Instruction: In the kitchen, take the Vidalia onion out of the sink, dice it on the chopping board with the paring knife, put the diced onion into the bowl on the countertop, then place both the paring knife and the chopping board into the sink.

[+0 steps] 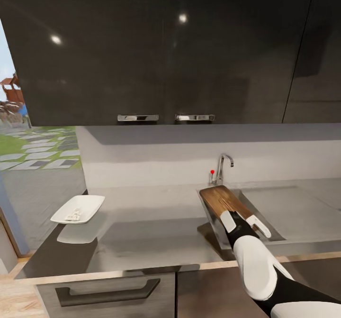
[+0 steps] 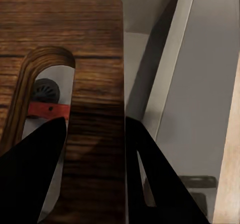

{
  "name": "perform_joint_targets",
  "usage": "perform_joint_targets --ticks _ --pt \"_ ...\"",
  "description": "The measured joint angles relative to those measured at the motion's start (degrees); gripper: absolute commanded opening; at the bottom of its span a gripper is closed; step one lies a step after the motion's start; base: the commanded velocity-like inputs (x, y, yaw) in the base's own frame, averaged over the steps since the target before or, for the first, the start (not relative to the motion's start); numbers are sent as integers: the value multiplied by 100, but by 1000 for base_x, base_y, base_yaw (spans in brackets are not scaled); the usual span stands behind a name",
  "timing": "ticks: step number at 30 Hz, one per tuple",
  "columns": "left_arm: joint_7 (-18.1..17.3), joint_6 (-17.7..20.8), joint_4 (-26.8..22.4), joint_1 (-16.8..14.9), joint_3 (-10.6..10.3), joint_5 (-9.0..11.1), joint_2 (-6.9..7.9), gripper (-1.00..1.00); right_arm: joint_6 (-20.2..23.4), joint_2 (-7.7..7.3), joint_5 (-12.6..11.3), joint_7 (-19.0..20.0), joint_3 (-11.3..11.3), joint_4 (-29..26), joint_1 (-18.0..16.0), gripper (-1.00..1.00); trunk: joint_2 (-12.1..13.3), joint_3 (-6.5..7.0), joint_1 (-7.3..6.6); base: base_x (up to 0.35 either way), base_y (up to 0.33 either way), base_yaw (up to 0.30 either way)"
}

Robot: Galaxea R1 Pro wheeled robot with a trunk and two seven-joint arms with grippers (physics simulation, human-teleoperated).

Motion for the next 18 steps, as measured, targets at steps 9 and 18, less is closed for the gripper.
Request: perform_joint_targets --ticks 9,18 --pt "0 5 0 0 1 2 0 100 -78 0 -3 -12 -380 39 1 -100 0 0 0 0 0 0" --pt "0 12 0 0 -5 3 0 100 -77 0 1 -11 -500 38 0 -100 0 0 0 0 0 0"
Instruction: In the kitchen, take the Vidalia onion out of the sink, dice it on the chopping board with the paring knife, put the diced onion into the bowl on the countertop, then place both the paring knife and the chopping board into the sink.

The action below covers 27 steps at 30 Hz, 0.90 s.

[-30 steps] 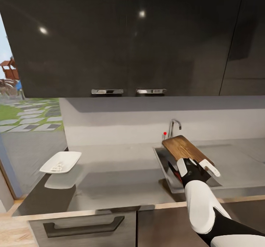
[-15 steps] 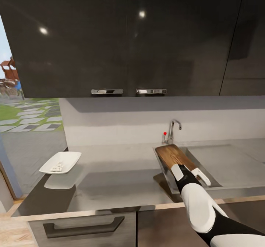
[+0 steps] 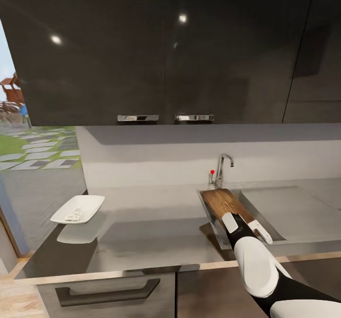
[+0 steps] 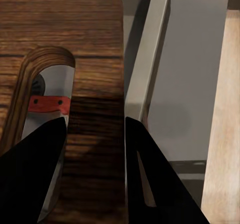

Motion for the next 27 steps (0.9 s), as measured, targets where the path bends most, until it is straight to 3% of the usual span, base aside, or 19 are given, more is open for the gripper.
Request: perform_joint_targets --ticks 18,27 --pt "0 10 0 1 1 -3 0 100 -90 0 8 -354 -56 -35 2 -100 3 -46 0 43 0 -1" --pt "0 11 -1 1 0 -4 0 100 -108 -176 27 -348 -51 -13 3 -100 3 -126 0 3 0 -1"
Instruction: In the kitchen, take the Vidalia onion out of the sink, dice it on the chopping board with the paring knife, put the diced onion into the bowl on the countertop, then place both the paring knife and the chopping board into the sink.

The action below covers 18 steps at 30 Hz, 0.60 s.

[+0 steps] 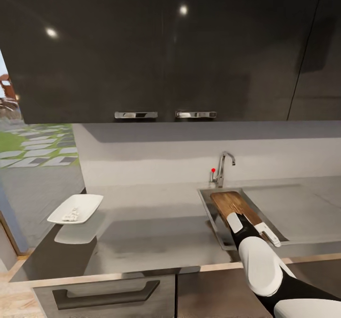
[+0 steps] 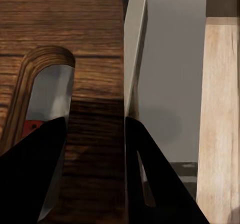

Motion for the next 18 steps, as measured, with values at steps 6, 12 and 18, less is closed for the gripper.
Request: perform_joint_targets --ticks 6,12,18 --pt "0 2 1 0 2 4 0 100 4 -19 -15 3 8 12 2 -100 0 -53 0 0 0 0" --pt "-6 62 1 0 3 0 0 100 4 -16 -8 3 20 17 0 -100 -1 -86 0 5 0 0" --pt "-9 70 0 0 4 -1 0 100 4 -16 -8 2 24 21 1 -100 -2 -89 -2 164 0 0"
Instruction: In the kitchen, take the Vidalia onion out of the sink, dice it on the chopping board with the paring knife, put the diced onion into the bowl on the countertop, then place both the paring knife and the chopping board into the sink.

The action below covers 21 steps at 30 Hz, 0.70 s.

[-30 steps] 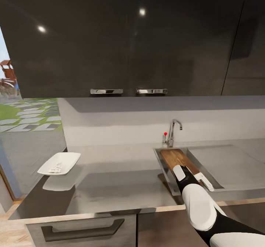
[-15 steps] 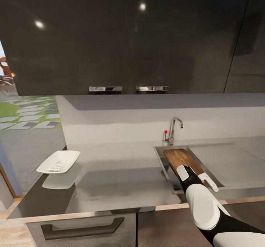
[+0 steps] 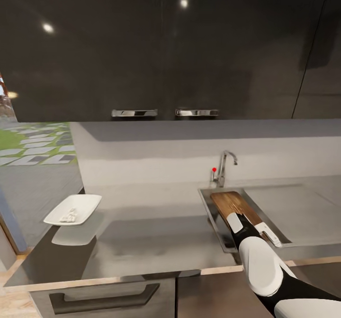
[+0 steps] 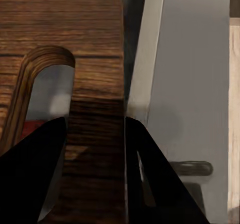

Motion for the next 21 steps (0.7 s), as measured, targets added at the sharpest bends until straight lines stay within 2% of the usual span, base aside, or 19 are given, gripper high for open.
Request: perform_joint_targets --ticks 5,21 --pt "1 8 0 0 -2 1 0 100 0 0 2 3 1 0 -1 -100 1 0 1 108 0 0" --pt "0 9 0 0 -2 2 0 100 -8 7 1 9 0 73 2 -100 1 0 2 6 0 0"
